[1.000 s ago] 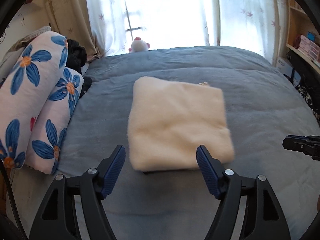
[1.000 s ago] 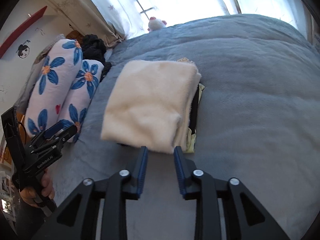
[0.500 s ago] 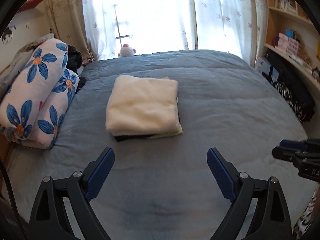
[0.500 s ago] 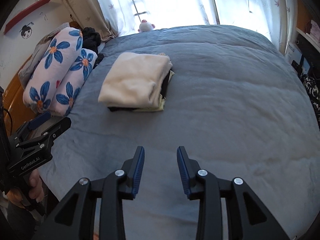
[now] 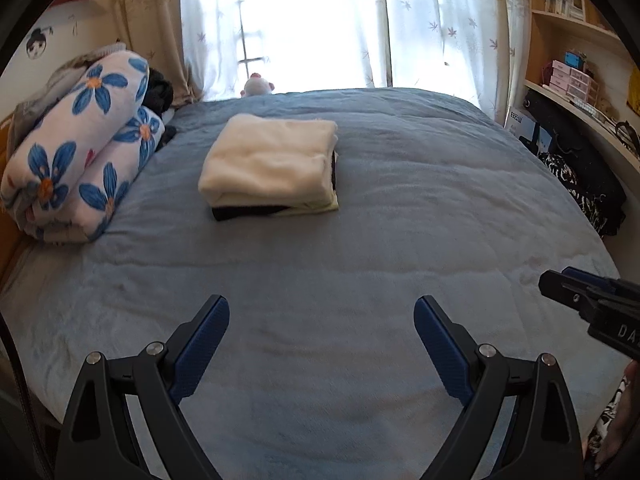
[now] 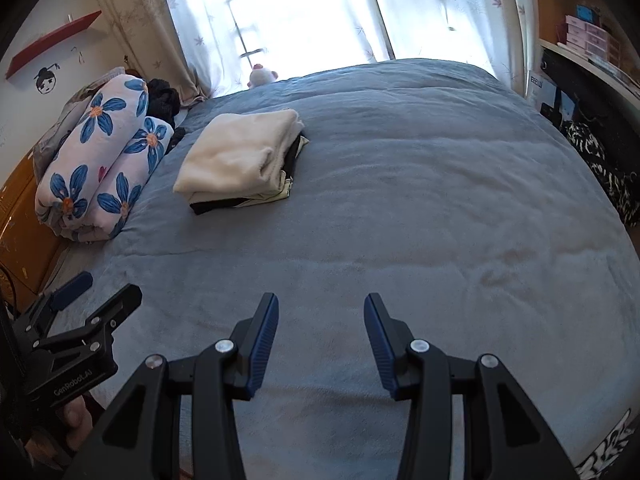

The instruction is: Fold large clothes

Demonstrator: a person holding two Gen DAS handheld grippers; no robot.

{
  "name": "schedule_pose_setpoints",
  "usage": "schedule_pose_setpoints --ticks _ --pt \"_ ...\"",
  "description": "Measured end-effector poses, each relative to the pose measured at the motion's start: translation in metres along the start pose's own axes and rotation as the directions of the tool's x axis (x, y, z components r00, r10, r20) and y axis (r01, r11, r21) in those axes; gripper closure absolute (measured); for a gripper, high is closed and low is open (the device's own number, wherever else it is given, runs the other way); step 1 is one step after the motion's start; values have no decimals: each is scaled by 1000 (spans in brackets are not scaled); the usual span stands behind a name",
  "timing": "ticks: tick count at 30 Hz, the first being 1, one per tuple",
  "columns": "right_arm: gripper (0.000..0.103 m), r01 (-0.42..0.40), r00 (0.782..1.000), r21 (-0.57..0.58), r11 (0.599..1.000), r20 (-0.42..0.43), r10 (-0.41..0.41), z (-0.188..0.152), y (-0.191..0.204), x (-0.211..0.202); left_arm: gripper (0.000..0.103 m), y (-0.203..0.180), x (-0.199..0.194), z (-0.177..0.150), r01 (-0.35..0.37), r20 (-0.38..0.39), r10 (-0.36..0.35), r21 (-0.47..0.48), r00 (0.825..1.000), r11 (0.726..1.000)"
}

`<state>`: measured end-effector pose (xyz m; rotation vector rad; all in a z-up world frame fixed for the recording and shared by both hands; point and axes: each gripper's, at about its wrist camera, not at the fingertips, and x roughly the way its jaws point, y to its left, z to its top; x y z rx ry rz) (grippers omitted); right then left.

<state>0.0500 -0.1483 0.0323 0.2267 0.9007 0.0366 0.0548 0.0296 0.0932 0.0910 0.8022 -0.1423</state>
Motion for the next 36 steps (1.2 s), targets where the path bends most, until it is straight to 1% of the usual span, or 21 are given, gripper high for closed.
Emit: schedule_pose_setpoints --ticks 4,9,13,18,22,29,34,36 --pt "58 31 999 -5 999 25 -31 -16 2 -3 10 -2 1 -13 16 -31 -18 -41 999 999" --pt "58 46 998 17 999 34 -47 -33 -1 -4 10 -4 -1 -24 15 -18 -16 -59 1000 998" --pt "58 45 999 30 999 29 -45 -48 -5 -4 10 -9 -2 -35 26 -33 -28 -58 999 998" --pt "57 59 998 25 998 18 -60 -65 -4 -2 10 -15 -1 -51 -7 -50 5 -42 999 999" --pt "53 45 999 19 999 6 -45 -76 -1 -1 10 -20 -1 -65 -18 -64 16 -35 998 999" --pt "52 53 999 -19 998 12 -53 -86 8 -1 10 -25 -2 -81 -18 -82 15 -30 997 999" --pt "52 52 999 -34 998 5 -52 -91 11 -1 10 -29 -2 -85 -5 -95 3 -20 995 1000" --pt "52 63 998 -37 997 7 -63 -93 12 -2 10 -30 -3 -86 -10 -95 9 -16 995 1000"
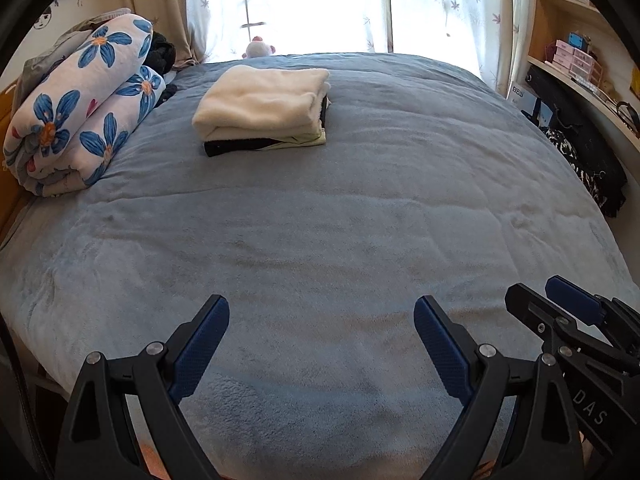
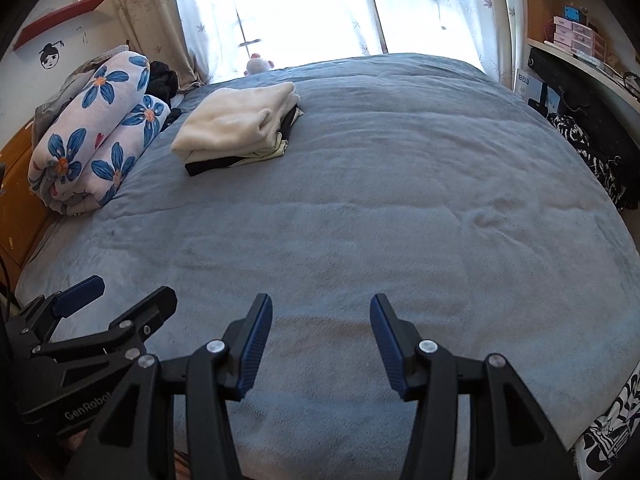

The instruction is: Fold large clothes

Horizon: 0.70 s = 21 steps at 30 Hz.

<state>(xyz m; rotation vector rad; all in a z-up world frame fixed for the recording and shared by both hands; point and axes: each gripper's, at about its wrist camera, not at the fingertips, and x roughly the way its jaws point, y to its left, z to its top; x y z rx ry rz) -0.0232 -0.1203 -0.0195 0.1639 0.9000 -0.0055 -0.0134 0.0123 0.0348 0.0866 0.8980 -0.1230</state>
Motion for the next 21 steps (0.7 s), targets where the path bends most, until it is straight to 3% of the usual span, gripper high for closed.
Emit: schedule_pose_setpoints --ticks 21 --pt "52 0 1000 5 1000 21 0 -3 0 -8 10 2 -4 -5 -5 -8 4 -18 1000 1000"
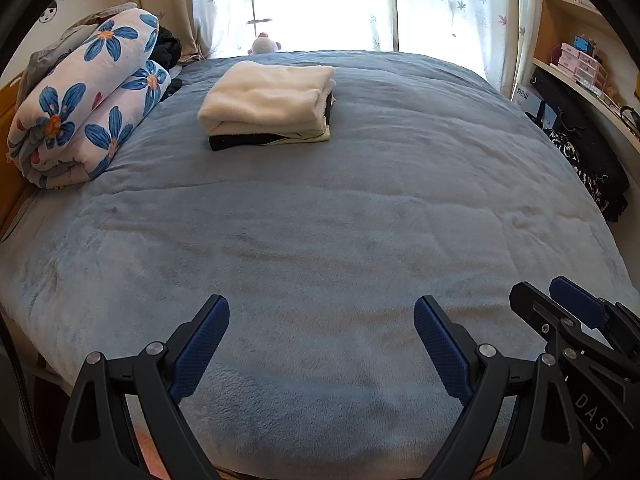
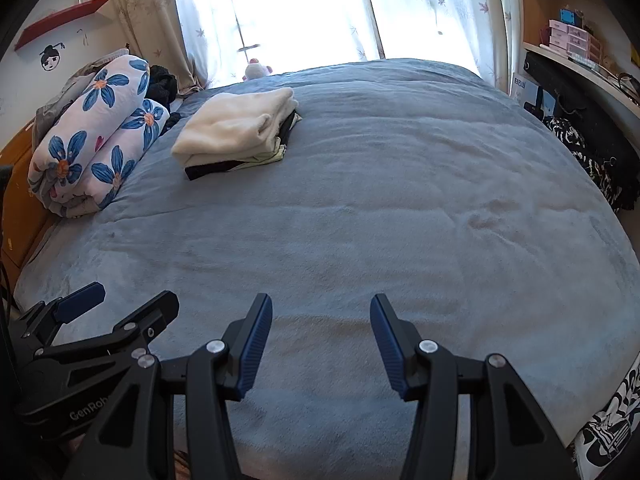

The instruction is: Fold large clothes

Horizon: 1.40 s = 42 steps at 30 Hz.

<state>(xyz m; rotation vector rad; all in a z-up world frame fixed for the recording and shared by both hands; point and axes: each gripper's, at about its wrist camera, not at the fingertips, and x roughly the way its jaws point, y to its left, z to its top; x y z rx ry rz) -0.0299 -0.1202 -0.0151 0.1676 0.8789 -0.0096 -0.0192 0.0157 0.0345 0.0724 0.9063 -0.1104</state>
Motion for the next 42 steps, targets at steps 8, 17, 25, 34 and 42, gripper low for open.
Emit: schedule_pose_setpoints --ticks 8,17,25,34,42 --pt "52 0 1000 5 1000 2 0 1 -1 -2 10 -1 -1 2 1 -2 -1 5 1000 1000" --pt "52 -2 1000 10 1000 2 2 1 -3 -2 10 0 0 5 1 -3 -1 8 1000 1000" --pt "52 1 1000 15 1000 -5 -1 2 -5 0 10 0 3 7 3 -14 -3 11 1000 1000" --pt "52 2 1000 16 1000 -6 -2 2 -4 0 10 0 7 7 4 -20 -4 12 1000 1000" --pt "52 3 1000 16 1000 -6 -2 3 -4 1 11 2 8 8 10 -23 -9 10 1000 1000"
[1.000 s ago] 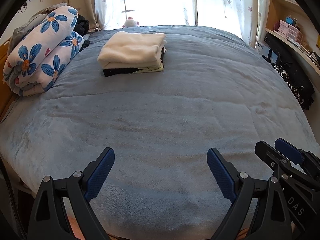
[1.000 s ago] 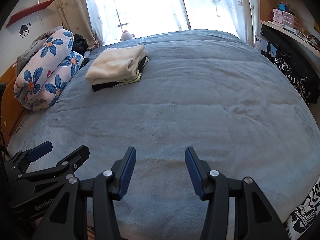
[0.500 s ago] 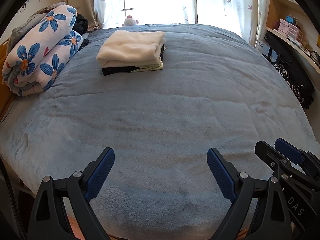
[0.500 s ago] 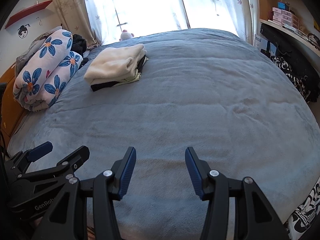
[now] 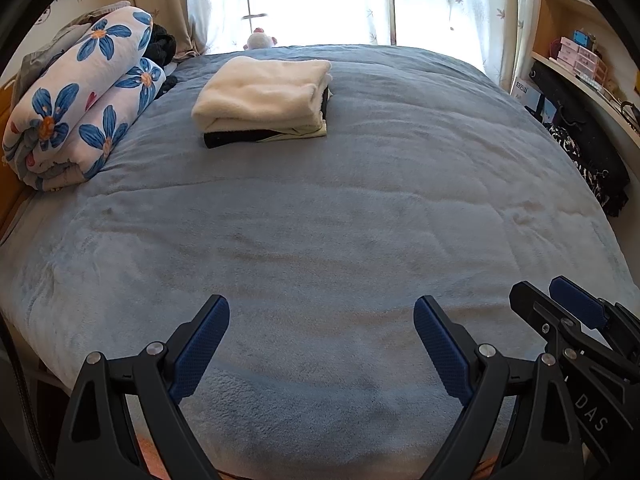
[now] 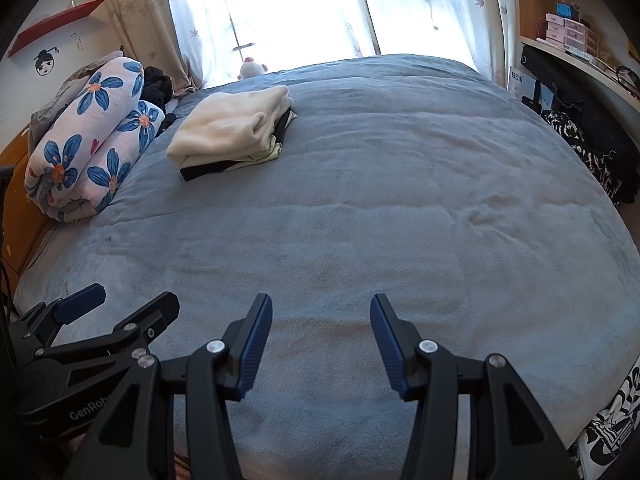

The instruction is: Fold large clothes

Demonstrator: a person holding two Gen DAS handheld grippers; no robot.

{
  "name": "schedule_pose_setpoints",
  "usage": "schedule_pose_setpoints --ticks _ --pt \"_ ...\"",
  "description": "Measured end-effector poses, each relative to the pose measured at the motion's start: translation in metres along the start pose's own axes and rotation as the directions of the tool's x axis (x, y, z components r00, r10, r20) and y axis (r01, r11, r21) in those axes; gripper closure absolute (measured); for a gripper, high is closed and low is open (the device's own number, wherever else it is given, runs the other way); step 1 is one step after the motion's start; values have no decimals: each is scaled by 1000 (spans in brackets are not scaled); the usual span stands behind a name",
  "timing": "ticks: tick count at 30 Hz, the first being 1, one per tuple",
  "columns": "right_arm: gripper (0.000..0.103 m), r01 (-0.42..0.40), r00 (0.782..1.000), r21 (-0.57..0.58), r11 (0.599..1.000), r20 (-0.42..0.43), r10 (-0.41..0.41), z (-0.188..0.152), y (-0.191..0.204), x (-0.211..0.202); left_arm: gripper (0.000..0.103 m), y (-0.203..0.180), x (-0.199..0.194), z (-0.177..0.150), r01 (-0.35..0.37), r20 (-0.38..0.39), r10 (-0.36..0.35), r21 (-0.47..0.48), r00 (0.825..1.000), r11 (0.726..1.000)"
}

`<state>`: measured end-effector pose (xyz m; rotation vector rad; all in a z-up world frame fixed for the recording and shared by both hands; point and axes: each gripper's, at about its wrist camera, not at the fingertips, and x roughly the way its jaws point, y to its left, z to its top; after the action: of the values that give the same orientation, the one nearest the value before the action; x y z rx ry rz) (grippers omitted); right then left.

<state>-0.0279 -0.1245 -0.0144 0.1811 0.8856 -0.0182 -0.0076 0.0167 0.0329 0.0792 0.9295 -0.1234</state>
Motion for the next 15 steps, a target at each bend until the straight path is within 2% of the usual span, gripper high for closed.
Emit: schedule_pose_setpoints --ticks 15 --pt "52 5 1000 0 1000 -9 -5 -2 0 3 11 2 5 1 -11 1 11 16 1000 1000"
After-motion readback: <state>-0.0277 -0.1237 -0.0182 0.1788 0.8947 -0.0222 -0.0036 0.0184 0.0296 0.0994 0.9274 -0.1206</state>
